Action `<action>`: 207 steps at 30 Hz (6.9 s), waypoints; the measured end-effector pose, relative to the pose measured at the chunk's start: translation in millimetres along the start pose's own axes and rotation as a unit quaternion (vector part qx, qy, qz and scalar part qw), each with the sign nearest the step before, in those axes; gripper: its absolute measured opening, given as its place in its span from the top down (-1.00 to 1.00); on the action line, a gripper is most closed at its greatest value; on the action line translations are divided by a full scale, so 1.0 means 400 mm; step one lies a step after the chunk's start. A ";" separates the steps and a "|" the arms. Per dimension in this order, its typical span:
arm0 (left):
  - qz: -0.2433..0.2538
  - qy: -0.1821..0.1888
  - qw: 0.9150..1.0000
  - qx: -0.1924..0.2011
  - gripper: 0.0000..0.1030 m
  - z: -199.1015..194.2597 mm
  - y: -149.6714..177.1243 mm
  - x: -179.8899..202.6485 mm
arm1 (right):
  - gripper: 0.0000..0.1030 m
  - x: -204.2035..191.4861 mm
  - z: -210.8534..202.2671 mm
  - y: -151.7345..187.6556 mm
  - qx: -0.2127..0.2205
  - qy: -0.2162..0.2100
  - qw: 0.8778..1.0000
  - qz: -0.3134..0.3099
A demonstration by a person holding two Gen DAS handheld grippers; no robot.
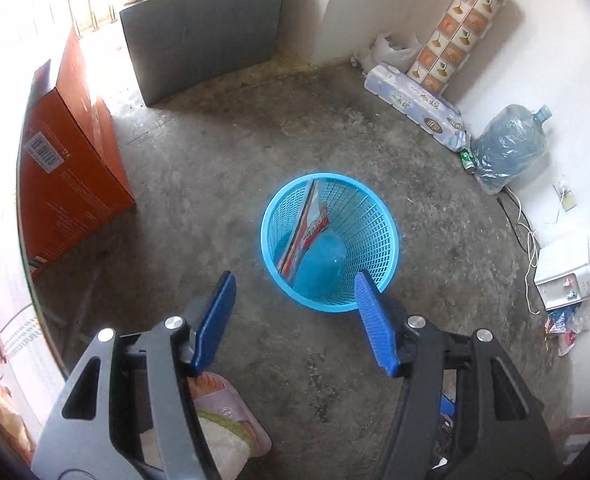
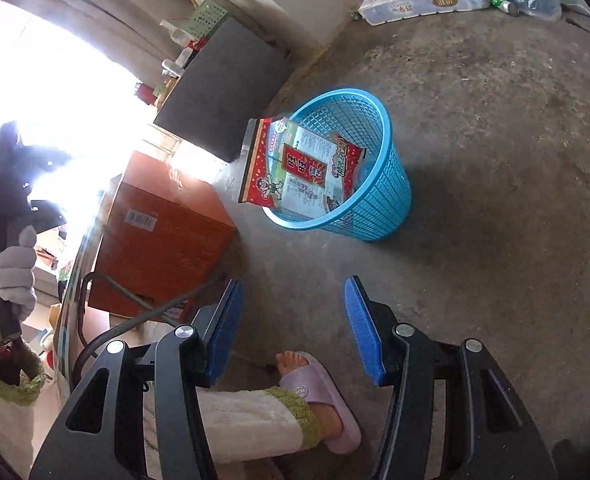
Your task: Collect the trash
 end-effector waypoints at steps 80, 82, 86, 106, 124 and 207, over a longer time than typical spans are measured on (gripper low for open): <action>-0.197 -0.304 0.912 0.192 0.32 -0.862 0.820 -1.118 | -0.87 -1.438 0.235 0.446 -0.333 -0.212 0.772 -0.498; -0.204 -0.298 0.912 0.196 0.32 -0.868 0.825 -1.121 | -0.87 -1.437 0.276 0.447 -0.366 -0.206 0.769 -0.483; -0.213 -0.293 0.910 0.203 0.32 -0.879 0.834 -1.125 | -0.87 -1.430 0.330 0.464 -0.414 -0.194 0.753 -0.473; -0.245 -0.295 0.892 0.241 0.32 -0.958 0.840 -1.129 | -0.40 -1.426 0.338 0.444 -0.433 -0.197 0.768 -0.429; -0.150 -0.214 0.884 0.387 0.32 -1.192 0.573 -0.848 | -0.40 -1.273 -0.052 0.050 -0.235 -0.308 0.880 -0.275; -0.145 -0.046 0.955 0.255 -0.42 -0.893 0.632 -0.690 | -0.87 -1.190 -0.102 0.310 -0.141 -0.283 0.815 -0.485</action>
Point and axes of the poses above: each gripper's, at about its wrist camera, not at the fingertips, and z roughly the way its jaws point, x to its right, y to its underside, the point moved 5 cm from there along z, roughly the way its jaws point, and after that the axes turned 8 degrees about x, right-handed, at the moved point
